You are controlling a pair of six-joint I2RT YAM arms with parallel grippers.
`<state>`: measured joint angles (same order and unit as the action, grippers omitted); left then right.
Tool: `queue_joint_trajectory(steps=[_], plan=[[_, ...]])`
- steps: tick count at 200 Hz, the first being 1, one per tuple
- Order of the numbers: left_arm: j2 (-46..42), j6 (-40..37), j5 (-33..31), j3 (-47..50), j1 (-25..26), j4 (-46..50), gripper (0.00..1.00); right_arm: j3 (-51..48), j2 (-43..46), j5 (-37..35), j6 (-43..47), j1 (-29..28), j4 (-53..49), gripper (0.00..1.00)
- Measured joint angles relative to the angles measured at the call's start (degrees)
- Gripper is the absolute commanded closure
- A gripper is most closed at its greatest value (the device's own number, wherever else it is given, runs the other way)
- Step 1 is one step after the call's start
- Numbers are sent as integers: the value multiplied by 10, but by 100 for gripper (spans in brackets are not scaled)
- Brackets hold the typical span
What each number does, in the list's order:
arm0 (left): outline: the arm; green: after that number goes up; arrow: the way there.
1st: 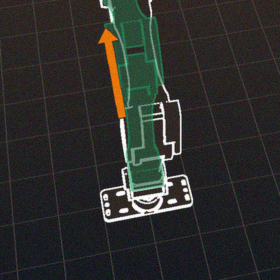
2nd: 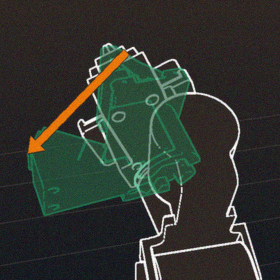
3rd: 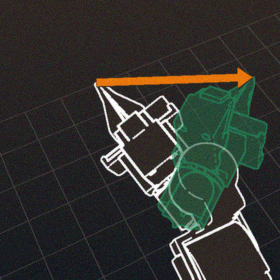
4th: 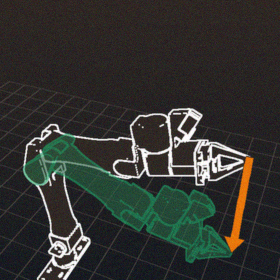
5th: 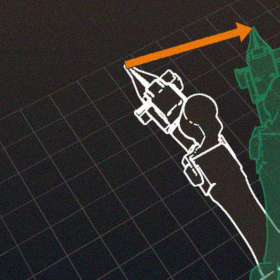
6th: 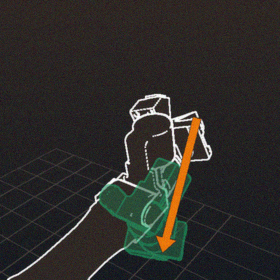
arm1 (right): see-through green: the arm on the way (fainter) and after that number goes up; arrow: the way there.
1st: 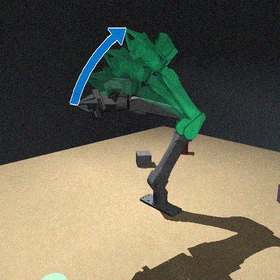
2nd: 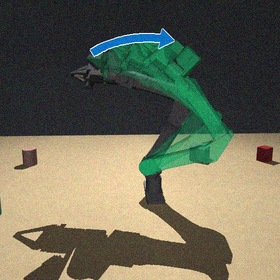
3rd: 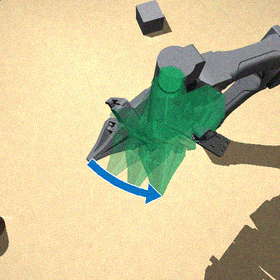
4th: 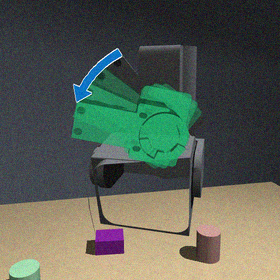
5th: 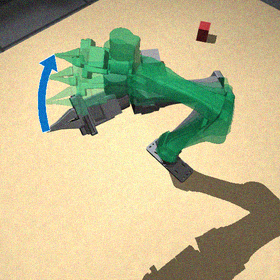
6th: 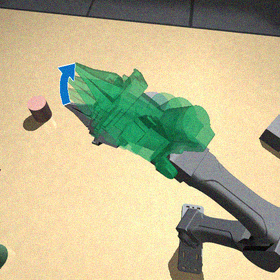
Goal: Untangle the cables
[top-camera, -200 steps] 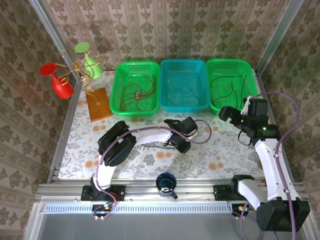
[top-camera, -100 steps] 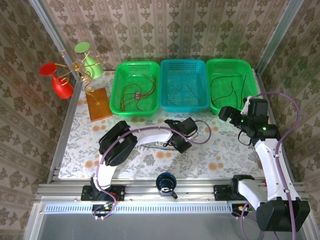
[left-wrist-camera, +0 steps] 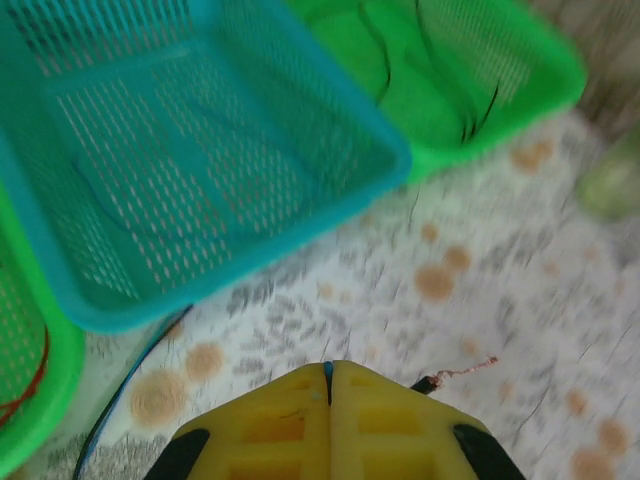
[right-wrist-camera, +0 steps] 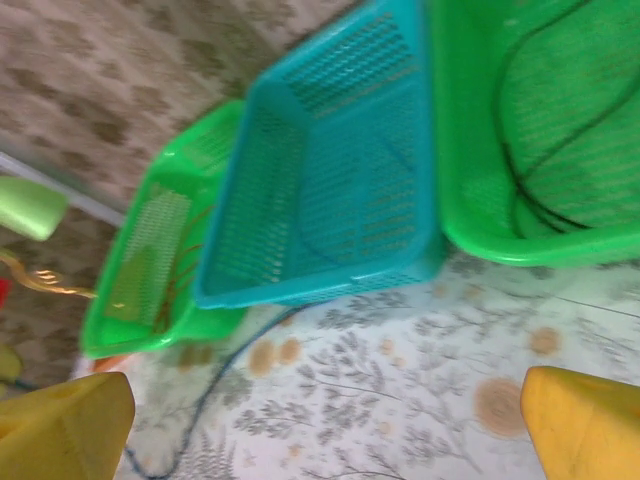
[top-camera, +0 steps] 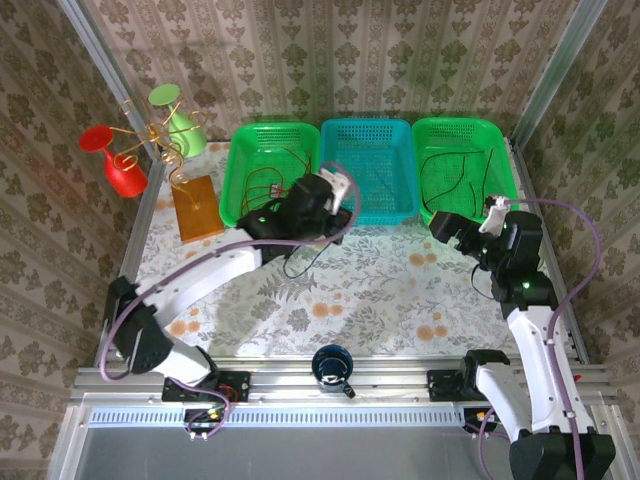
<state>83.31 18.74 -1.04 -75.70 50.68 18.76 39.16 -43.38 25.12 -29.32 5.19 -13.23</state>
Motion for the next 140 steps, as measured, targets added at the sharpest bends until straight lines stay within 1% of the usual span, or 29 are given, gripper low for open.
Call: queue_joint_trajectory(steps=[11,22,30,44,61,73,92,110,128,140], plan=[[-19,19,16,11,-14,-21,100,-37,16,20,-22,-8,61,0],[-31,39,35,22,-30,-39,100,-66,30,29,-39,-28,113,0],[-37,55,53,30,-41,-52,100,-80,37,33,-42,-54,147,0],[-43,80,80,44,-59,-69,100,-90,43,36,-36,-116,192,1],[-47,106,109,59,-77,-90,100,-90,37,39,-18,-186,242,6],[-50,124,126,68,-82,-101,100,-89,21,41,-8,-222,278,12],[-52,148,150,78,-83,-120,100,-86,-21,44,-6,-250,323,21],[-58,173,167,97,-83,-149,100,-73,-70,47,-11,-266,345,24],[-59,194,180,117,-83,-171,100,-50,-113,46,-15,-275,355,30],[-59,205,185,127,-83,-181,100,-33,-135,41,-25,-278,364,31]])
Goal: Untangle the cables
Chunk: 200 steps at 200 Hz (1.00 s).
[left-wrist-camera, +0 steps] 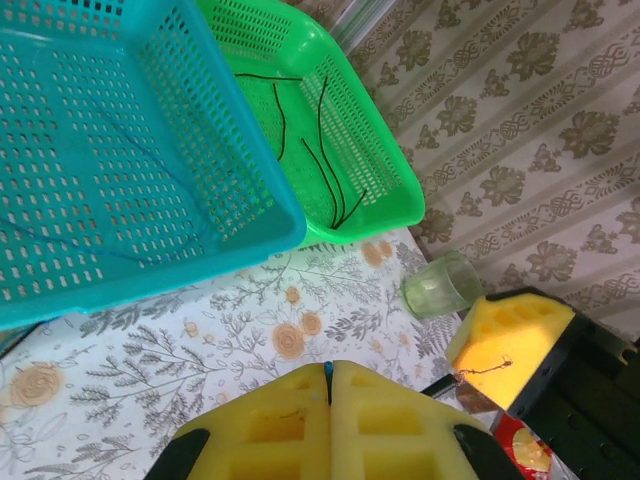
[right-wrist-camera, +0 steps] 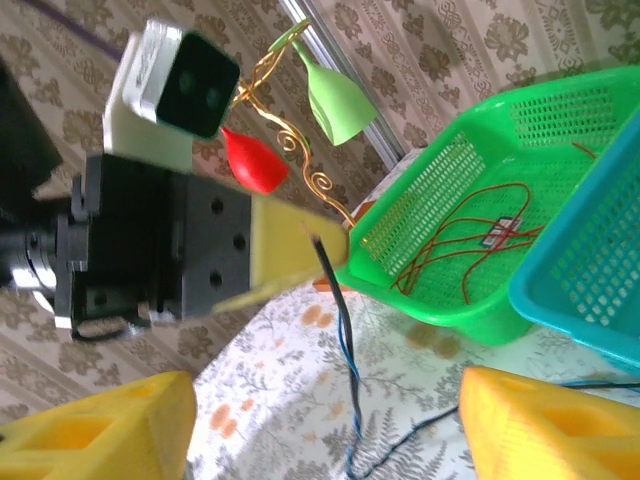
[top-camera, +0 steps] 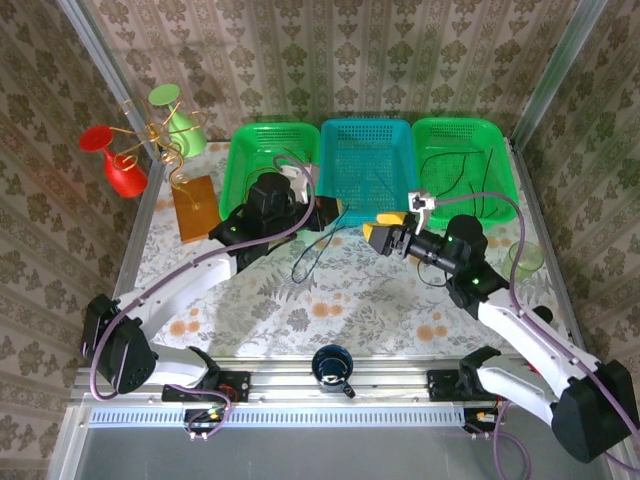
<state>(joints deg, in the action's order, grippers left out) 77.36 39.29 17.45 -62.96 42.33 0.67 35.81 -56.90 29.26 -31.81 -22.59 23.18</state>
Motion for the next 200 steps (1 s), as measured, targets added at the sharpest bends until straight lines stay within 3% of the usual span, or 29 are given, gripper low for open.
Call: queue_joint_trajectory(steps=[56,148,200], plan=[[-2,26,8,15,0,-30,100,41,-79,0,-66,-10,76,35],[-3,28,8,15,0,-37,100,58,-125,-3,-85,-22,79,45],[-3,28,10,15,0,-37,100,66,-150,-3,-89,-25,80,62]])
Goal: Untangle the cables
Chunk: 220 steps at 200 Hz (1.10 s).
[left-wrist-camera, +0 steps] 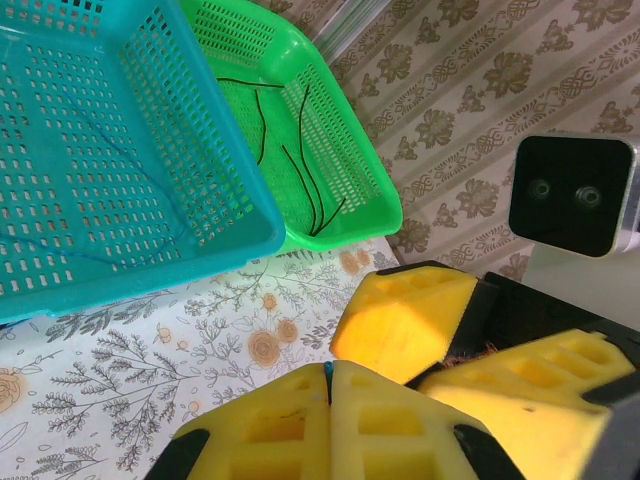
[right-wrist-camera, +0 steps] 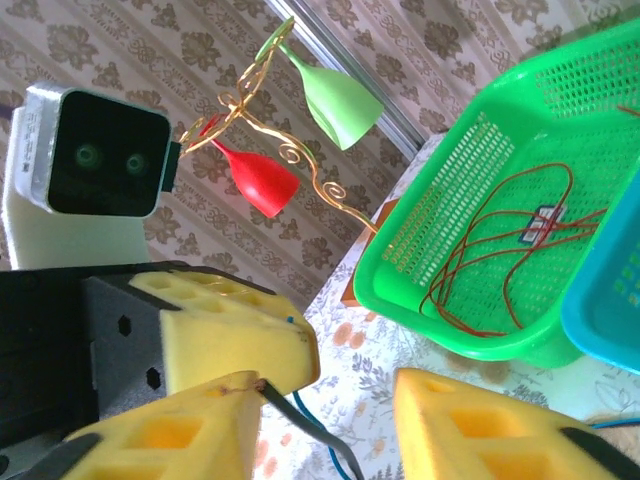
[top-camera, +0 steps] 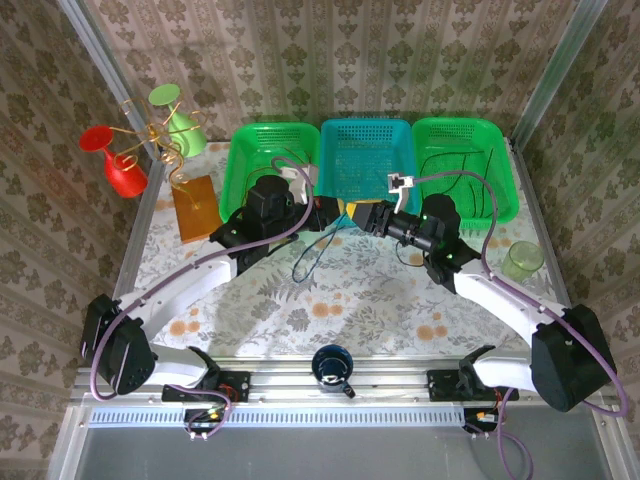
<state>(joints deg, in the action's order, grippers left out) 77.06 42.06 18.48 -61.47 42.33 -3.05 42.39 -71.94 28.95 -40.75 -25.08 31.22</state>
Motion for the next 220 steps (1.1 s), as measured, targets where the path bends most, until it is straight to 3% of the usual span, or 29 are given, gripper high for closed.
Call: queue_joint_trajectory(steps=[38,44,69,111,146,220], plan=[[-3,0,0,0,0,0,100,1,-17,5,0,0,5,64],[-3,0,0,0,0,0,100,1,-19,7,0,0,5,67],[-9,0,0,2,0,0,100,2,-21,14,6,-3,9,100],[-18,0,-3,4,0,6,100,3,-13,10,23,-3,1,100],[-42,-15,-26,5,0,22,100,2,45,-33,57,-3,-52,100],[-136,-114,-245,17,60,53,100,-39,228,-260,121,-3,-156,100]])
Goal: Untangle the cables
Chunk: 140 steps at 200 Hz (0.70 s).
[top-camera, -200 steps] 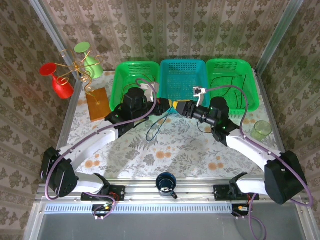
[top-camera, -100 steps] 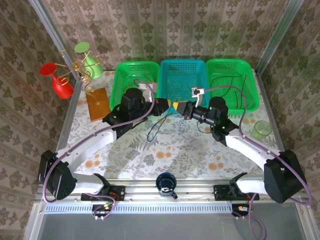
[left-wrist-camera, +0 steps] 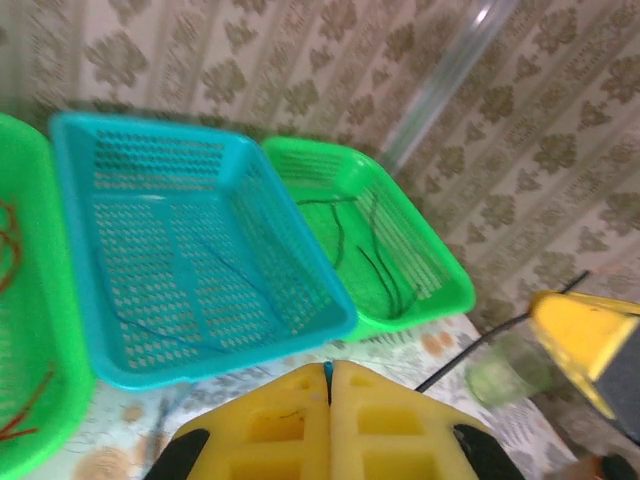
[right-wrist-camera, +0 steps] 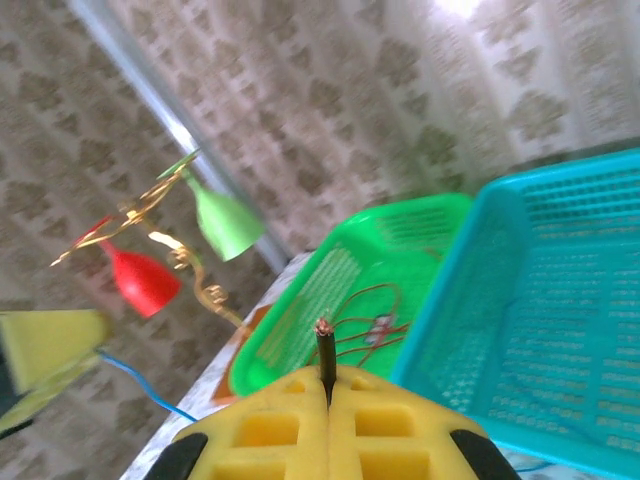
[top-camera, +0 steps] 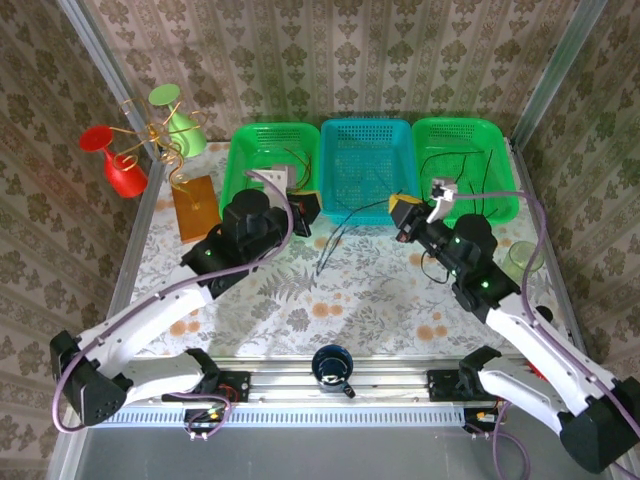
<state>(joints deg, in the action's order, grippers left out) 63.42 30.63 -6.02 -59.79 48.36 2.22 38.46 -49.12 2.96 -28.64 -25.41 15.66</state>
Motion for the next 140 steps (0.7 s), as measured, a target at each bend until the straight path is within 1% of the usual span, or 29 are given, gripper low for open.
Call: queue_joint_trajectory(steps=[28,58,104,140], plan=[[-53,-35,-86,38,10,-1,100,-30,66,-85,20,0,-19,100],[-105,-62,-153,66,14,-1,100,-43,119,-152,43,0,-38,100],[-170,-95,-221,84,16,0,100,-43,163,-219,79,4,-46,100],[-210,-114,-257,92,16,11,100,-43,181,-247,107,14,-54,100]])
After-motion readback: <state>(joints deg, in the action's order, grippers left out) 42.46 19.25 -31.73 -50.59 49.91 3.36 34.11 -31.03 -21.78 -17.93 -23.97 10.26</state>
